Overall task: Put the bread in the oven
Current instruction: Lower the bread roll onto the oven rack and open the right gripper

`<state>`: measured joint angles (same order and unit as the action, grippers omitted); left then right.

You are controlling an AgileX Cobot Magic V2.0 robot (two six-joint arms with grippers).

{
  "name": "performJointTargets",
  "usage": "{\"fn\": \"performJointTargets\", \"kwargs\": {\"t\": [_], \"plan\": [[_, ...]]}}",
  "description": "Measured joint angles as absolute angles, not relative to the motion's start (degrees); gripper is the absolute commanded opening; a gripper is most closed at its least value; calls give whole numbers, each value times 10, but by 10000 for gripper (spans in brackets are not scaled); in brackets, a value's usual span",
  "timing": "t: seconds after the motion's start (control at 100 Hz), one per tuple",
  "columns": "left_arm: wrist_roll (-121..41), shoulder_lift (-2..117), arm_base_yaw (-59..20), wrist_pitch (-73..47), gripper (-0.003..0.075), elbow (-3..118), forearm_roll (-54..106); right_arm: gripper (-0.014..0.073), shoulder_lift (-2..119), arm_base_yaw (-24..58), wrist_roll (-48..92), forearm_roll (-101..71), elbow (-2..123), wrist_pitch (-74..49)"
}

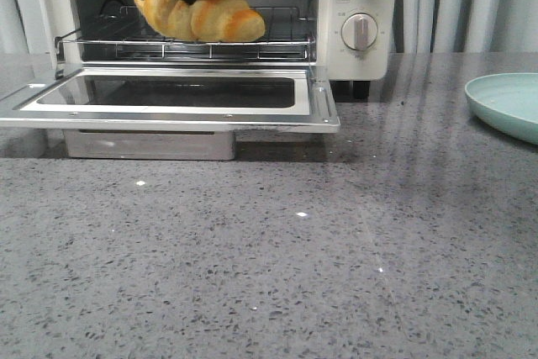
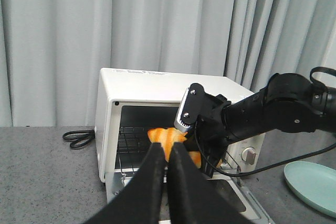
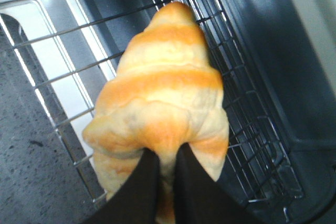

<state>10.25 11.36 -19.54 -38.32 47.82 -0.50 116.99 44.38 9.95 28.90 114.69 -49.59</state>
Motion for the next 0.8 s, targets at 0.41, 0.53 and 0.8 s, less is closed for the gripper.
{"fn": "performJointTargets", "kwargs": {"t": [0.41, 0.53, 0.8], "plan": [[103, 114, -195, -383, -21, 478, -5, 79, 1179, 443, 100, 313, 1149, -483], [103, 114, -195, -383, -21, 478, -5, 288, 1179, 443, 100, 320, 1149, -479], [103, 114, -195, -383, -21, 478, -5, 415, 1179, 441, 100, 337, 1151, -463]]}}
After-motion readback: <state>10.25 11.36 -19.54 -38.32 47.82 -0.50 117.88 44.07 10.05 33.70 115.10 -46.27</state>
